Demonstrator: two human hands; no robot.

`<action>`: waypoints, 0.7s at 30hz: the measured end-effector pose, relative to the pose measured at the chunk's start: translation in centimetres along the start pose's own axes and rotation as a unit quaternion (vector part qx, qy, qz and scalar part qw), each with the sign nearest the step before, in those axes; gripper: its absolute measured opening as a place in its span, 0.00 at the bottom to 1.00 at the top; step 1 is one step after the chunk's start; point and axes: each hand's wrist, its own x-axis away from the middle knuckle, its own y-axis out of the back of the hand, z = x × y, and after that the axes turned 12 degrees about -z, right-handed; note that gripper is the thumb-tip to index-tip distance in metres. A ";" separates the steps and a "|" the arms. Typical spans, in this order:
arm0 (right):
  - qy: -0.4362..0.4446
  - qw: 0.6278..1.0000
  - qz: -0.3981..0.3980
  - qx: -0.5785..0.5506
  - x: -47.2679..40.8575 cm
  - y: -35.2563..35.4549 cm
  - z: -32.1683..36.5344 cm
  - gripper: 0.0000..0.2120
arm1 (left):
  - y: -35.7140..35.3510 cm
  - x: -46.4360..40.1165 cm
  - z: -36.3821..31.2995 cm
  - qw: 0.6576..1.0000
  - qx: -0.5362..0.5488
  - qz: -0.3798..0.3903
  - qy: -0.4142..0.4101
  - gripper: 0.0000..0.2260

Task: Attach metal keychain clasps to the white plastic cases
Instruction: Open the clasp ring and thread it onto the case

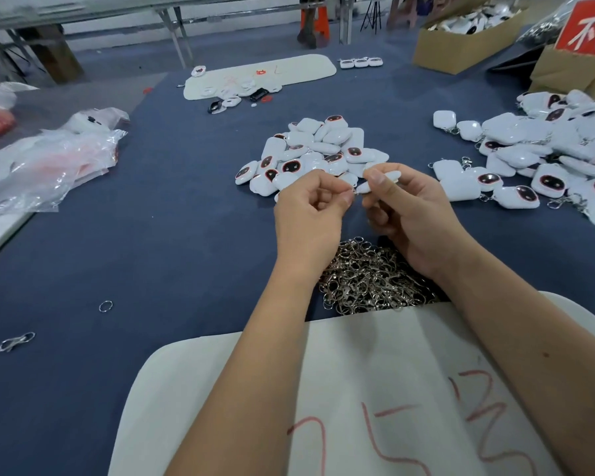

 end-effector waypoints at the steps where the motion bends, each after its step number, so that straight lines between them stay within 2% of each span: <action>1: 0.004 1.000 -0.003 0.006 0.0 0.0 0.0 0.04 | 0.1 0.0 0.1 0.999 -0.033 0.013 -0.028 0.07; 5: 0.023 0.998 0.002 0.052 0.2 0.1 -0.1 0.04 | 0.4 -0.1 0.7 0.990 -0.105 0.056 -0.079 0.06; 8: 0.016 0.998 0.007 0.055 0.2 0.0 0.0 0.04 | 0.6 -0.3 0.7 0.990 -0.097 0.064 -0.075 0.06; 12: -0.010 1.000 -0.008 -0.027 -0.1 0.1 0.3 0.03 | -0.4 0.3 0.0 0.999 0.015 0.015 0.032 0.04; 15: -0.014 0.998 0.011 -0.064 0.0 0.2 0.3 0.04 | -0.7 0.8 -0.4 0.989 0.079 0.028 0.123 0.04; 21: -0.011 0.996 0.027 -0.085 0.0 0.2 0.4 0.10 | -0.4 0.8 -0.8 0.975 0.138 0.041 0.167 0.04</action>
